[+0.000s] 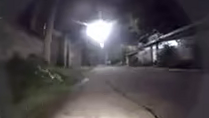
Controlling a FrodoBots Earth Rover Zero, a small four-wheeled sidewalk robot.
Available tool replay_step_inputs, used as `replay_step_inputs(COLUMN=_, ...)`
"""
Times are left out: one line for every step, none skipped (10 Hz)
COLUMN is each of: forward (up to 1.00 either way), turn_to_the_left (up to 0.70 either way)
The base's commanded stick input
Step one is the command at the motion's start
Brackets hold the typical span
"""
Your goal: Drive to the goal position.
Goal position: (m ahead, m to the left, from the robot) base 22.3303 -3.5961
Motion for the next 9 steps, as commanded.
replay_step_inputs(forward=0.70, turn_to_the_left=0.00)
replay_step_inputs(forward=0.70, turn_to_the_left=0.00)
replay_step_inputs(forward=0.70, turn_to_the_left=0.00)
replay_step_inputs(forward=0.70, turn_to_the_left=0.00)
replay_step_inputs(forward=0.70, turn_to_the_left=0.00)
replay_step_inputs(forward=0.70, turn_to_the_left=0.00)
replay_step_inputs(forward=0.70, turn_to_the_left=0.00)
replay_step_inputs(forward=0.70, turn_to_the_left=0.00)
replay_step_inputs(forward=0.70, turn_to_the_left=0.00)
